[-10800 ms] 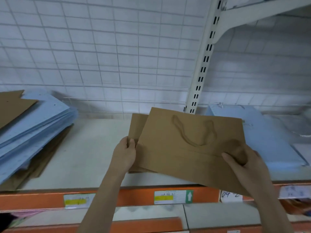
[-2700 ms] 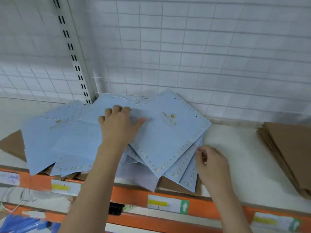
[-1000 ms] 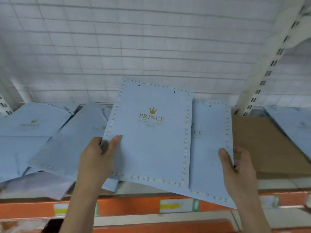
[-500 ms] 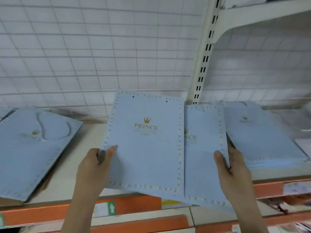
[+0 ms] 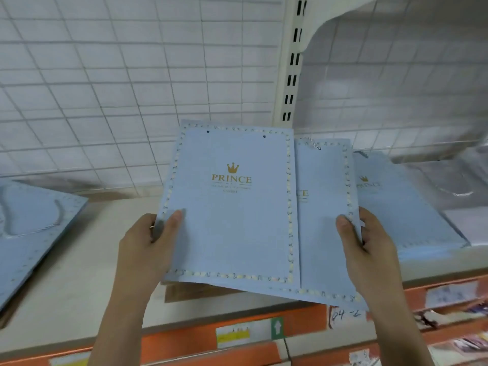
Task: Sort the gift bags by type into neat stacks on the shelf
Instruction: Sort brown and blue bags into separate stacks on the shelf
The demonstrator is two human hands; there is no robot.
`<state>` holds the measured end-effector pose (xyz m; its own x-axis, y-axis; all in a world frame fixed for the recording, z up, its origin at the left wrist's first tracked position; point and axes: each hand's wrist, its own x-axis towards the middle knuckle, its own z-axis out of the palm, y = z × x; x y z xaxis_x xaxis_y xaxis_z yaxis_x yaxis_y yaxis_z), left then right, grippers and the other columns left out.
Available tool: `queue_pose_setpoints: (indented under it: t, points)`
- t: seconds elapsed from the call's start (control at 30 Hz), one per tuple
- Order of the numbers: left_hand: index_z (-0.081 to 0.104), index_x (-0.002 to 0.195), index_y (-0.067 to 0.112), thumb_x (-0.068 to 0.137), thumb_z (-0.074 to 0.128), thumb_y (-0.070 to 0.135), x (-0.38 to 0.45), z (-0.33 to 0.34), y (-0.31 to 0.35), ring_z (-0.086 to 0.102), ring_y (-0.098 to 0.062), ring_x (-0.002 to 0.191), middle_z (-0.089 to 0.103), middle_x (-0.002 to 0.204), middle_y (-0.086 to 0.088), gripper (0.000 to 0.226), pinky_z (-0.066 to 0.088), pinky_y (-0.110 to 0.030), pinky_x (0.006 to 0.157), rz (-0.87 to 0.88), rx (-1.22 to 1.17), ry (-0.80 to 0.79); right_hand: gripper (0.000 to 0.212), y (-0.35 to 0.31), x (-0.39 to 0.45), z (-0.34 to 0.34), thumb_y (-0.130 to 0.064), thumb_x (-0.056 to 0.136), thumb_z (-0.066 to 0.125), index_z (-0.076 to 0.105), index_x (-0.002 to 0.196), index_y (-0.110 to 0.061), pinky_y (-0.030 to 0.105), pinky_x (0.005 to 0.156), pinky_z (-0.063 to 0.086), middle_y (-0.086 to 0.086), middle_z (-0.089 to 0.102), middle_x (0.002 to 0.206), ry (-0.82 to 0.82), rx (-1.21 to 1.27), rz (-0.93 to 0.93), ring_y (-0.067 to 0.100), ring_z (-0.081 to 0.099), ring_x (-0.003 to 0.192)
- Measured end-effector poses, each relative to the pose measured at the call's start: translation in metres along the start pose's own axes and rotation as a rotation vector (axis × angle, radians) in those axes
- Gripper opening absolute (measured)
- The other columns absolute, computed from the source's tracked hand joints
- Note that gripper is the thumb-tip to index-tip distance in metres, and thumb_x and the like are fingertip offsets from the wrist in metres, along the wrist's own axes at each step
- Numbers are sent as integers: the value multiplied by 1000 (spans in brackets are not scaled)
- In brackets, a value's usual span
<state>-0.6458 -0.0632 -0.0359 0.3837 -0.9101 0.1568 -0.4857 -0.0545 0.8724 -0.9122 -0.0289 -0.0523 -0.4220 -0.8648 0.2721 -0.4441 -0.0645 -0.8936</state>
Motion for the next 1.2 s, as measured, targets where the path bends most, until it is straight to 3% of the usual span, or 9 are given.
queue_pose_setpoints:
  t: [0.13, 0.23, 0.3, 0.43, 0.5, 0.63, 0.77, 0.97, 1.2]
  points:
    - [49, 73, 2, 87, 56, 39, -10, 30, 15, 42, -20, 57, 45, 63, -6, 41, 29, -28, 50, -17, -86, 15, 19, 21, 25, -33, -34, 92, 45, 54, 109, -32, 20, 48, 41, -3, 60, 63, 6, -34, -69, 12, 49, 48]
    - [51, 76, 6, 85, 61, 43, -27, 63, 31, 50, -20, 61, 53, 68, -5, 39, 34, -29, 52, -40, -120, 37, 19, 40, 49, -70, -32, 93, 45, 54, 110, -33, 35, 63, 51, 1, 67, 83, -30, -59, -94, 20, 61, 68]
    - [54, 79, 8, 84, 60, 45, -43, 90, 45, 54, -19, 66, 57, 73, -4, 38, 38, -30, 54, -67, -140, 45, 20, 53, 66, -98, -30, 94, 45, 55, 111, -29, 36, 66, 51, 2, 68, 90, -39, -57, -93, 23, 63, 79]
    - [52, 73, 7, 86, 57, 40, -75, 141, 74, 50, -17, 58, 53, 65, -2, 36, 31, -27, 49, -88, -158, 53, 16, 80, 99, -147, -28, 94, 46, 58, 104, -26, 32, 55, 44, 24, 63, 85, -87, -102, -49, 40, 59, 77]
    - [44, 66, 9, 86, 58, 38, -86, 158, 84, 44, -16, 54, 47, 61, -2, 38, 29, -26, 48, -94, -162, 83, 16, 93, 119, -163, -28, 95, 45, 60, 101, -25, 30, 52, 41, 28, 58, 80, -150, -85, -41, 37, 56, 65]
    - [38, 64, 7, 86, 57, 39, -96, 176, 94, 41, -19, 54, 42, 61, -4, 43, 28, -26, 49, -126, -152, 147, 16, 111, 162, -175, -23, 95, 46, 60, 87, -24, 12, 38, 24, -3, 30, 51, -222, -14, 2, 6, 27, 40]
    - [45, 72, 0, 87, 56, 38, -103, 183, 96, 46, -21, 58, 48, 68, -8, 42, 31, -26, 49, -136, -149, 212, 15, 122, 187, -164, -23, 93, 50, 59, 96, -12, 12, 35, 27, -3, 39, 53, -279, -81, -31, 8, 35, 43]
    - [50, 77, -4, 88, 55, 36, -114, 185, 100, 50, -20, 59, 53, 69, -9, 42, 34, -27, 50, -146, -116, 260, 33, 136, 196, -143, -29, 90, 53, 55, 107, -2, 30, 59, 34, 13, 61, 75, -199, -330, -67, 29, 55, 71]
    - [58, 85, 2, 86, 58, 40, -113, 213, 111, 62, -32, 73, 63, 80, -14, 39, 48, -41, 62, -180, -158, 169, 37, 144, 193, -140, -25, 90, 55, 55, 108, 7, 41, 84, 38, 25, 50, 103, -184, -508, -166, 40, 50, 93]
